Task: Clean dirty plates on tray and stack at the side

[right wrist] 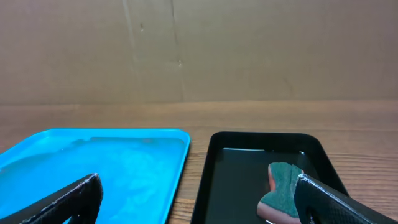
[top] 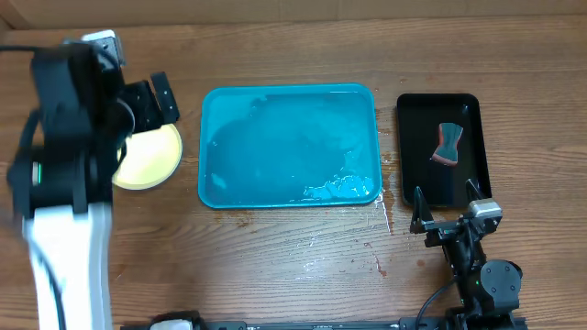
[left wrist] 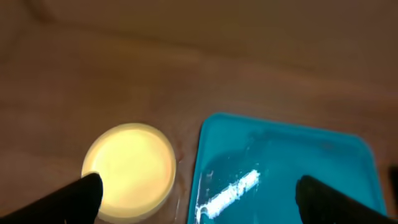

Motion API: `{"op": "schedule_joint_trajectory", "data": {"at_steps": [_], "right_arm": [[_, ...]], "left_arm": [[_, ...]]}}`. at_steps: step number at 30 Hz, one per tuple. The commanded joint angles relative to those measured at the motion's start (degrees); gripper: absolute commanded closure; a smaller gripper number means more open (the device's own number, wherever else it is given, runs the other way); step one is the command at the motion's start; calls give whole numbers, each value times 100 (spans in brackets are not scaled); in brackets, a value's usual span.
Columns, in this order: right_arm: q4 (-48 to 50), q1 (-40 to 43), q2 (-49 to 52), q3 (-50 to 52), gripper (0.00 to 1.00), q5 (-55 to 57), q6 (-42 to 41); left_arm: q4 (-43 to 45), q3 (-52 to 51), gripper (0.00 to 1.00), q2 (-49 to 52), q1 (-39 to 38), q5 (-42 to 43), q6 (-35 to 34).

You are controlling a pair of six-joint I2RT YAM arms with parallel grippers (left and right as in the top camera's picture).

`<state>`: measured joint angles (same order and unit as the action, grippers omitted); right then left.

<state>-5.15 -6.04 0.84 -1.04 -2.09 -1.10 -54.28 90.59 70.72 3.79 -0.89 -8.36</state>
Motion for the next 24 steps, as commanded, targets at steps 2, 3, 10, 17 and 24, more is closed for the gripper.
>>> {"op": "schedule_joint_trajectory", "data": {"at_steps": [2, 3, 10, 17, 24], "right_arm": [[44, -11, -68, 55, 0, 52, -22], [44, -11, -68, 55, 0, 52, -22], [44, -11, -68, 55, 0, 52, -20], [44, -11, -68, 55, 0, 52, -22], [44, -11, -68, 55, 0, 52, -22]], "left_arm": [[848, -1419, 0, -1123, -17, -26, 109], [1143, -1814, 1, -1397, -20, 92, 114], [3257, -4503, 0, -3182, -22, 909, 778], [5335, -6769, 0, -4478, -190, 1248, 1585], [5971, -8227, 1, -5613, -192, 1032, 1762]]}}
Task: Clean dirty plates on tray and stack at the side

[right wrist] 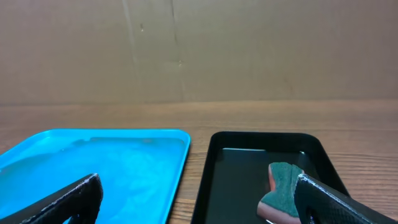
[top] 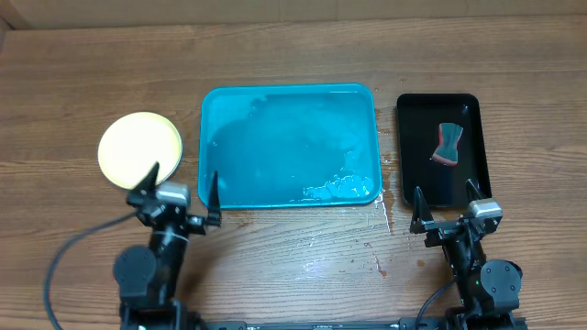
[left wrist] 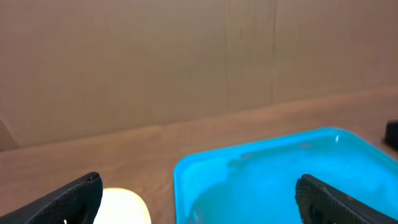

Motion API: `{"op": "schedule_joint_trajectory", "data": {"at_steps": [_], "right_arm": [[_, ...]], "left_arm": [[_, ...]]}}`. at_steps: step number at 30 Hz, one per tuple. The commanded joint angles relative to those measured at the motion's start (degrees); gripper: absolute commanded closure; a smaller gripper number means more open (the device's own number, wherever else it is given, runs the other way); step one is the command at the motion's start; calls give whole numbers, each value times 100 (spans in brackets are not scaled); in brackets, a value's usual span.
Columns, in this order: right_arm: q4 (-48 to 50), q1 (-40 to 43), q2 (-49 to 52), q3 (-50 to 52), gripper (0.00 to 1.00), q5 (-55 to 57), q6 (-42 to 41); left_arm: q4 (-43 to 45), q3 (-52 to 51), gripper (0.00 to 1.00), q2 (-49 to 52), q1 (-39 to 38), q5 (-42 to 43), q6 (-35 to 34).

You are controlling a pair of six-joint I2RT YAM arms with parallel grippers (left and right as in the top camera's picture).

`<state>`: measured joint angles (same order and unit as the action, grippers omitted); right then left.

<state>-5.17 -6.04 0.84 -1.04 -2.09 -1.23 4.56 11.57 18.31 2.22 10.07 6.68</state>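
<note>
A pale yellow plate (top: 139, 150) lies on the wood to the left of the blue tray (top: 213, 194), which holds only water and foam streaks. The plate's edge (left wrist: 124, 208) also shows in the left wrist view. My left gripper (top: 180, 187) is open near the table's front edge, below the plate and the tray's front left corner, with nothing between its fingers. My right gripper (top: 446, 201) is open at the front right, just in front of the black tray (top: 404, 174), also holding nothing.
A green and pink sponge (top: 448, 144) lies in the black tray; its green top (right wrist: 283, 186) shows in the right wrist view. Water drops spot the wood between the two trays and in front of them. A cardboard wall (right wrist: 199, 50) stands behind the table.
My left arm was stretched out over the table's left side above the yellow plate; now it is drawn back to the front edge. The plate lies fully uncovered. The right arm has not moved.
</note>
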Motion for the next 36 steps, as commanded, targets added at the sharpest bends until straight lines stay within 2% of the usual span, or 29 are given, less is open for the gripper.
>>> {"op": "schedule_joint_trajectory", "data": {"at_steps": [1, 8, 13, 17, 36], "right_arm": [[46, -11, -68, 55, 0, 50, -9], [46, -11, -68, 55, 0, 50, -9], [46, -11, -68, 55, 0, 50, -9], [46, -11, -68, 55, 0, 52, -9], [46, -11, -68, 55, 0, 52, -9]], "left_arm": [[85, -450, 0, -520, -35, -107, 256], [57, -1093, 1, -1370, -33, -310, 258], [-610, -1130, 0, -1799, -33, -363, 258], [-861, -1130, 0, -1812, -37, -424, 260], [-859, -1130, 1, -1805, -37, -450, 254]]}}
